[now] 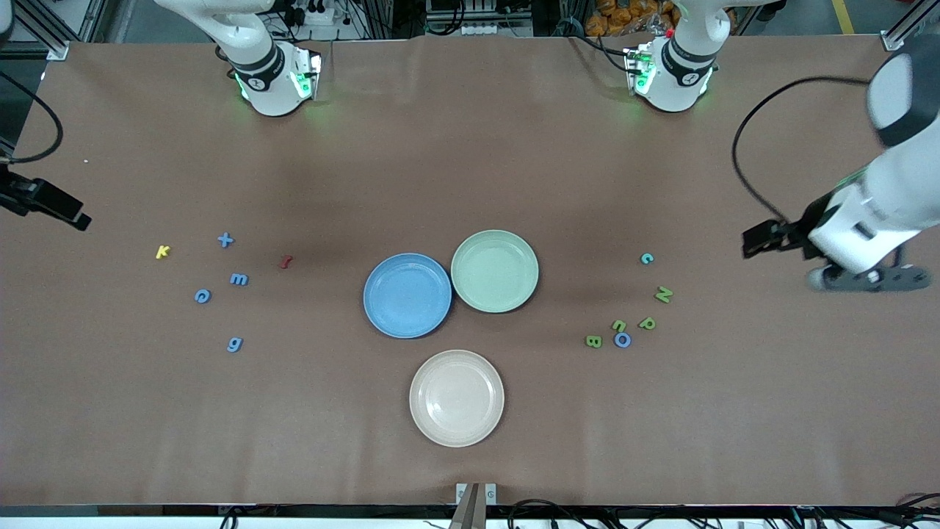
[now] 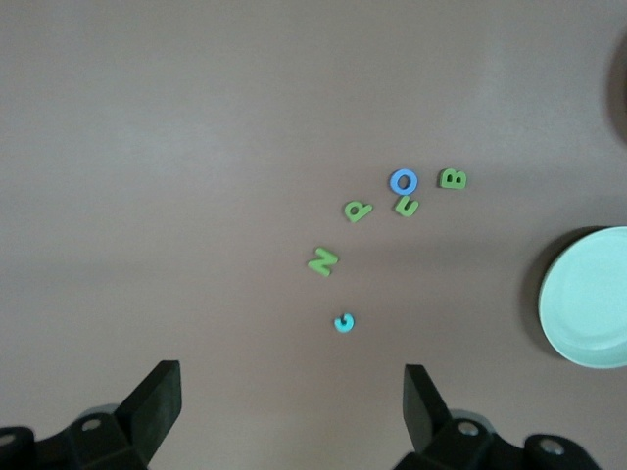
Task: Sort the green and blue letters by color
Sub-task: 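Lower the right gripper to the blue E while the left gripper reaches green B, then grasp the blue E with the right gripper while the left gripper grasps green B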
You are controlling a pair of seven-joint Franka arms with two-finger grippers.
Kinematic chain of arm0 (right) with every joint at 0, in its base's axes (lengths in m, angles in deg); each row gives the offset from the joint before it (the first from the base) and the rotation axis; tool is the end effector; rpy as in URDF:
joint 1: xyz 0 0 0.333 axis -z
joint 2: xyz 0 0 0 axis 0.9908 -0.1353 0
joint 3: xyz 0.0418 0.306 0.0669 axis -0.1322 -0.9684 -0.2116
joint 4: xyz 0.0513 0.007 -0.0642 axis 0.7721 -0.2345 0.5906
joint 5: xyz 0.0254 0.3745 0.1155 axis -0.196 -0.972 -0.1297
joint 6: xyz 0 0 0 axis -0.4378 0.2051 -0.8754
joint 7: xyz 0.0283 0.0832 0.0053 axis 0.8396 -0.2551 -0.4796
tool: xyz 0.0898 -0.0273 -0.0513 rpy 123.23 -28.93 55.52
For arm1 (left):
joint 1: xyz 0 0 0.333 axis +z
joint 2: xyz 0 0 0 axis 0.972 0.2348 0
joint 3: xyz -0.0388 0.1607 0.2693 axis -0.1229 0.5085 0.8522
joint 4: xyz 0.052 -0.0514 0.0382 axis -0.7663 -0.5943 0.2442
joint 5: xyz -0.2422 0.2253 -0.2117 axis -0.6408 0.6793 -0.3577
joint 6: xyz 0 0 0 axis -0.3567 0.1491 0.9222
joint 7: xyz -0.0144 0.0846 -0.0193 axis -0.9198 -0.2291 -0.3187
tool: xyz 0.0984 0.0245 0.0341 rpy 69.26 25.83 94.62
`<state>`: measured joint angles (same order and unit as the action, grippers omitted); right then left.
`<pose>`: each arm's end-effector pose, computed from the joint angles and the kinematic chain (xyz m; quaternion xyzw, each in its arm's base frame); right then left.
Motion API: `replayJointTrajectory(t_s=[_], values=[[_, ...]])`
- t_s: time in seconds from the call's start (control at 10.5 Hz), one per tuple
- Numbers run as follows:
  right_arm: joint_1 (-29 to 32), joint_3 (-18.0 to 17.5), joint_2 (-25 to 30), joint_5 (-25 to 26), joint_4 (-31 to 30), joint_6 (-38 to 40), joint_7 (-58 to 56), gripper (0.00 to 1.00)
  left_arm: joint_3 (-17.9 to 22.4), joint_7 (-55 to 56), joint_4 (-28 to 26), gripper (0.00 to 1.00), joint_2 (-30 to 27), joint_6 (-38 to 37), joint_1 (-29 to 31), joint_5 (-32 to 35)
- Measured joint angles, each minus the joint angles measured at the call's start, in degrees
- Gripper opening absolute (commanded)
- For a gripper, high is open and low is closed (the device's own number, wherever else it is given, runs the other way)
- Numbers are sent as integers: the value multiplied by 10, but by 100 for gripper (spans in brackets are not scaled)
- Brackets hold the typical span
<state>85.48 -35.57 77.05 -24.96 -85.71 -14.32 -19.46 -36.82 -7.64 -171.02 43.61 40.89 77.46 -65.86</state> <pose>0.5659 -0.0489 0.6129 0.9911 -0.1293 0.0312 0.0028 0.6175 -0.0777 0.5309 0.9996 -0.0123 -0.0204 0.0145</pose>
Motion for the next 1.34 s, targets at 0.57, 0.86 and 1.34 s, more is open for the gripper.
replayJointTrajectory(t_s=[0.57,0.86,1.34], values=[[27,-4,-10,0,-271,-298,-13,100,-6,-11,-178,85,79,304,-84,12],[38,-11,-31,0,-361,-396,-14,100,-6,-18,-180,71,133,370,-102,17],[38,-37,-132,-7,-368,-498,-10,100,-7,-24,-161,64,202,456,-121,45]])
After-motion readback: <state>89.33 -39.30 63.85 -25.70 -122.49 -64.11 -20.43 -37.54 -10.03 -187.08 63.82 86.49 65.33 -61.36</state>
